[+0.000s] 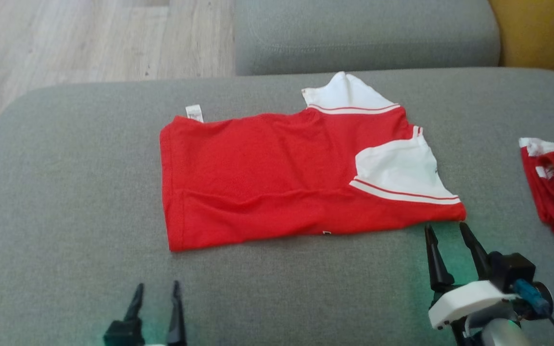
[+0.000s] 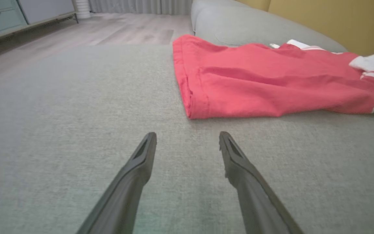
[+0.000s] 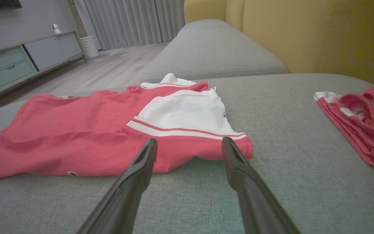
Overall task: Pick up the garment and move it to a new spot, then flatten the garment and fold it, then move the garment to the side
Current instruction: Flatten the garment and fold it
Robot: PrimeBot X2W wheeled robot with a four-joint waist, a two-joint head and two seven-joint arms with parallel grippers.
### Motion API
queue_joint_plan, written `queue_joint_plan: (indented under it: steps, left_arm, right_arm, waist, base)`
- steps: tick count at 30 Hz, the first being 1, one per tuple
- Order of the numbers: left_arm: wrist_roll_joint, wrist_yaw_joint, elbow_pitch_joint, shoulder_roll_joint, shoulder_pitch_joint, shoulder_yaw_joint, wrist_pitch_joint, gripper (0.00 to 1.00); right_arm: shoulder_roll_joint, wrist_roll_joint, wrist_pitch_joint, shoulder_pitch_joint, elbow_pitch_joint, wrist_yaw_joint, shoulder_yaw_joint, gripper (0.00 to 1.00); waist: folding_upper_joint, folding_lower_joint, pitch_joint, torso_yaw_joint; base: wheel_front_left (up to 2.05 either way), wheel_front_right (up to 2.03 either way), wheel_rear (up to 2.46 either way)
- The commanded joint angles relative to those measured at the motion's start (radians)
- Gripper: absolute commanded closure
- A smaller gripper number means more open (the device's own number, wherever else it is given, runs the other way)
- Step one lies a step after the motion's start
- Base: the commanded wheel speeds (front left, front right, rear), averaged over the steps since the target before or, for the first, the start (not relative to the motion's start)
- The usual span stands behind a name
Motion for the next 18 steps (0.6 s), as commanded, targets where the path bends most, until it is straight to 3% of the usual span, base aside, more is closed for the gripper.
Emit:
queue_joint_plan:
  steps: [1, 6, 18]
  left_arm:
    - [0.0, -0.027, -0.01, 0.007, -0.066, 0.006, -0.005, 0.0]
    - [-0.053, -0.074, 0.037, 0.007, -0.181, -0.001, -0.005, 0.0]
    - [-0.113, -0.101, 0.198, 0.007, -0.332, 0.05, -0.005, 0.0]
  right_arm:
    - [-0.002, 0.015, -0.011, -0.034, -0.027, -0.001, 0.026, 0.0]
    - [-0.002, 0.018, -0.011, -0.071, -0.034, -0.001, 0.04, 0.0]
    - [-0.002, 0.025, -0.011, -0.155, -0.054, -0.001, 0.024, 0.0]
  waist:
    - [0.0, 0.0001, 0.023, 0.0]
    - [0.0, 0.0001, 0.088, -0.016]
    - [0.0, 0.0001, 0.201, -0.081]
  base:
    - [0.0, 0.0, 0.0]
    - [0.0, 0.0, 0.0]
    - [0.0, 0.0, 0.0]
